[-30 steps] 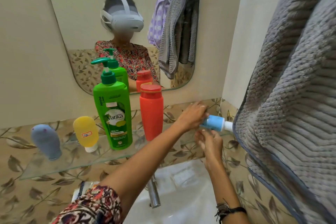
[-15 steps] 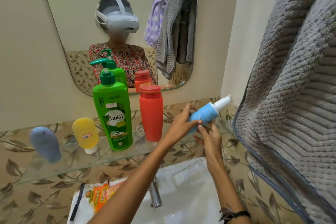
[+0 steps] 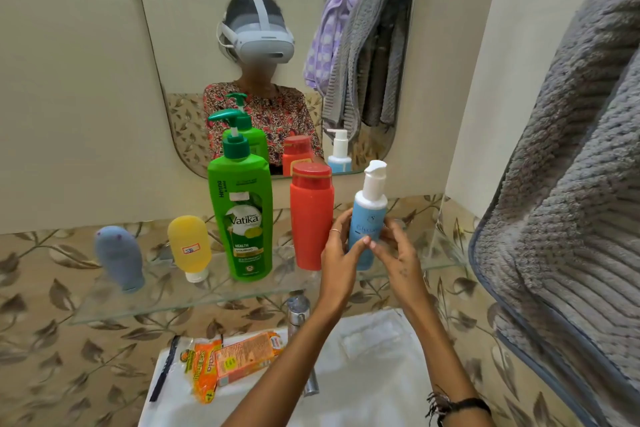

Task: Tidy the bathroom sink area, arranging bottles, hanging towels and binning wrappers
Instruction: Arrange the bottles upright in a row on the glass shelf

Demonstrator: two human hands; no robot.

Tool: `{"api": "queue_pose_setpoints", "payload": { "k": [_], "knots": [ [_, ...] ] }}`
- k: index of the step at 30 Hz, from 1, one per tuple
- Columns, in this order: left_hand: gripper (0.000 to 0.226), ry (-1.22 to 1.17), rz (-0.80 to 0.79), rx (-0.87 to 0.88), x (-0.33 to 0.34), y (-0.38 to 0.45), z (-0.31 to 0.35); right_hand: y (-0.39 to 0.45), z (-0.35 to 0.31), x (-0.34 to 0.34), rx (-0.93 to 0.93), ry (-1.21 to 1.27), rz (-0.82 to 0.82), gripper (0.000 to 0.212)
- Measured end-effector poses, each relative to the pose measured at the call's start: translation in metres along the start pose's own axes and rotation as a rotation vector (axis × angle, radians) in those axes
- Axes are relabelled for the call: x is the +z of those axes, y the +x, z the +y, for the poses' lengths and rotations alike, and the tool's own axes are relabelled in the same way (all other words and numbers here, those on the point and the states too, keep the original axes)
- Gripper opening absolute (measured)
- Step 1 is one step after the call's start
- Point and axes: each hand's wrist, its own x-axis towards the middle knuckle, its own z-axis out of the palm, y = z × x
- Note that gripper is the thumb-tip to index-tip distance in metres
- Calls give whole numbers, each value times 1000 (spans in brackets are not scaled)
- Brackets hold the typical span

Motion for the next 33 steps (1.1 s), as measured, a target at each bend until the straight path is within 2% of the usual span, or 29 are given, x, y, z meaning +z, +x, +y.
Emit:
{"api": "queue_pose_setpoints", "payload": {
  "k": [4, 8, 14, 20, 33],
  "knots": [
    [49, 64, 3, -26, 2, -3, -1, -1, 3, 1, 15, -60, 16, 54],
    [56, 239, 3, -58, 4, -24, -10, -10, 12, 2, 33, -163, 57, 61],
    [67, 523, -50, -19, 4, -41, -22, -17, 22, 8, 68, -309, 249, 64],
    [64, 556, -148, -17, 18, -35, -17, -6, 27, -9, 87, -381, 327, 45],
    [64, 591, -231, -55, 38, -12, -19, 12, 36, -33, 134, -403, 351, 46]
  ]
}}
